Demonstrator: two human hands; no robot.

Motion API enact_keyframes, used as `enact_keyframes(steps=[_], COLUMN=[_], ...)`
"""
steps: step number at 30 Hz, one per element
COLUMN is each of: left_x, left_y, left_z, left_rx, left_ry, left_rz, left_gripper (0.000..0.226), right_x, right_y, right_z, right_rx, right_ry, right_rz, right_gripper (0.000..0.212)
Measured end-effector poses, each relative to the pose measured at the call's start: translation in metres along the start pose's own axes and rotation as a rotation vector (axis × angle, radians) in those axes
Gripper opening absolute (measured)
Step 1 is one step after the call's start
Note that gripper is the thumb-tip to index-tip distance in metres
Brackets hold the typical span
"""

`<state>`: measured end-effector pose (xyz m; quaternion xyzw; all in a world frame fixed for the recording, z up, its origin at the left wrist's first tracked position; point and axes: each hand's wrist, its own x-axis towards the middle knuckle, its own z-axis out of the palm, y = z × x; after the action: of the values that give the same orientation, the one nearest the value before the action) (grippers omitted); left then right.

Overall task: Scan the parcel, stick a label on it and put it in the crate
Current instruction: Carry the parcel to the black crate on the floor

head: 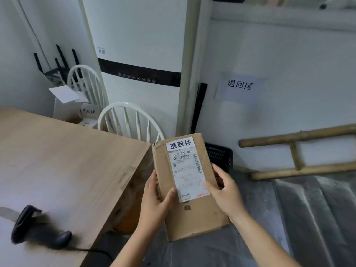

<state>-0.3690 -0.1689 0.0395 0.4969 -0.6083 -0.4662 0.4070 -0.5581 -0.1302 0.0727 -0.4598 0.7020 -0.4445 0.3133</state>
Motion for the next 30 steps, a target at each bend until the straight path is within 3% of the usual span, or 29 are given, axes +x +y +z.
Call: enact_keyframes(steps=[13,20,24,26,30], left_x=[0.162,0.267,0.316,0.336,0.370], left_y=[0.019,0.021,0.006,-0.008,-0.040], left_z=[0.134,0.190,0.227,0.251,0.299], left_rx=[0.109,0.176,0.209,0.241,0.333], left_ry=[-0.305,-0.464,-0.577,-0.540,-0.443], left_rz=[0.054,0.027,-0.112,-0.177,-0.344], left_gripper=[0.073,0.078,0.071,0.058,0.067], right_x=[0.134,0.223,0.269,0.296,0.348], right_y=[0.065,0.091,0.119,0.139,0.177], right_z=[-0.085,-0.108,-0.112,-0.110,-0.107], right_rx=[0.089,0.124,0.124,0.113,0.101], right_ry=[0.219,0.304,0.331,0.305,0.272], right_rz=[0.179,0.235,0.319,0.381,0.523], right_gripper=[0.058,0.049,0.045,0.046,0.052])
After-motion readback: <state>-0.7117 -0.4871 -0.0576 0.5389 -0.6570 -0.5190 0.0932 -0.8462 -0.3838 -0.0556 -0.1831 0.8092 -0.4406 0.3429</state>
